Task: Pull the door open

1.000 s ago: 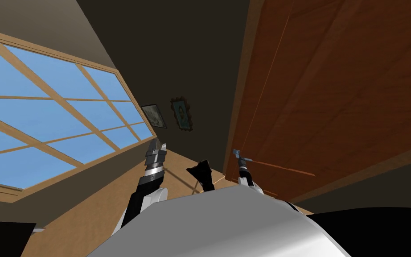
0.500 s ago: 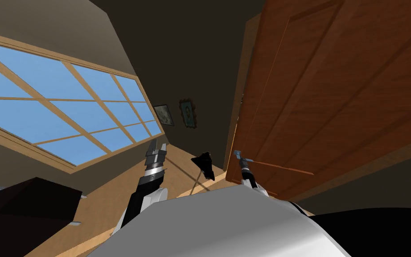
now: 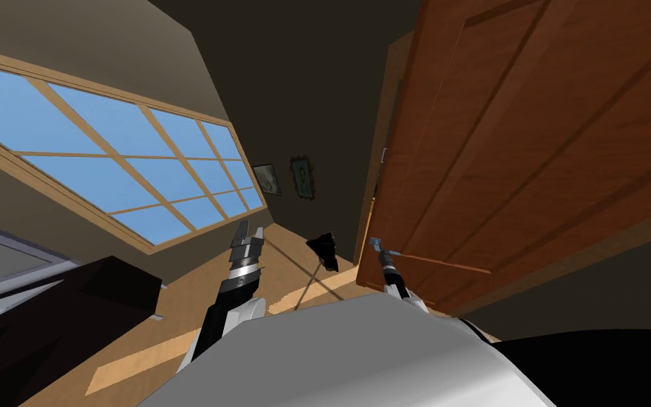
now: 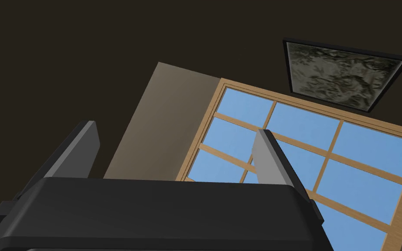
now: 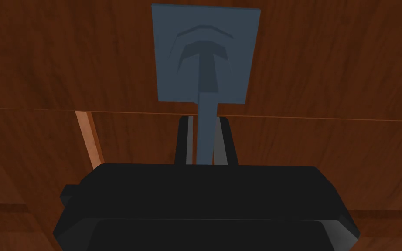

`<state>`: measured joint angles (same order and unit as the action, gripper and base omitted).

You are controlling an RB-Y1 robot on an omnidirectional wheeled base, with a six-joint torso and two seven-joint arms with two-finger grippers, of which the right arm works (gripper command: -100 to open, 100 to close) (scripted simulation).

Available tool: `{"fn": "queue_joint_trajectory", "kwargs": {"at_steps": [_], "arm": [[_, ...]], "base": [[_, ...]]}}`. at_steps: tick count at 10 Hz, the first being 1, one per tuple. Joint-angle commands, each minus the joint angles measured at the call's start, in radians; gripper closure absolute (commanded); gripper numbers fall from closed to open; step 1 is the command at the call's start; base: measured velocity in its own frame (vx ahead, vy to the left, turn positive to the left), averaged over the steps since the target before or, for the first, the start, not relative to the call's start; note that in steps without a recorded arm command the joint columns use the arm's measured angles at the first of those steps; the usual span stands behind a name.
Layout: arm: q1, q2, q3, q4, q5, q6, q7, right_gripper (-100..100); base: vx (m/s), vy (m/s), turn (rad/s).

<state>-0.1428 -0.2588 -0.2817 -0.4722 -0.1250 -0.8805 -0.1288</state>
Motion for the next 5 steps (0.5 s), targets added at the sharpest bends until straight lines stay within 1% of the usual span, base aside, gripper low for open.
{"fn": "queue_joint_trajectory", "kwargs": {"at_steps": [1,4,5], "arm": [[0.007,-0.003,0.019,0.000,0.012,-0.004,-0.019,100],[0.016,-0.018,0.056,-0.005,0.036,-0.015,-0.059,100],[0.018,-0.021,0.063,-0.006,0.041,-0.017,-0.066,100]], "base": [[-0.215,0.021,0.082],[-0.250,-0.036,0.110],[-0.227,-0.024,0.078]]}}
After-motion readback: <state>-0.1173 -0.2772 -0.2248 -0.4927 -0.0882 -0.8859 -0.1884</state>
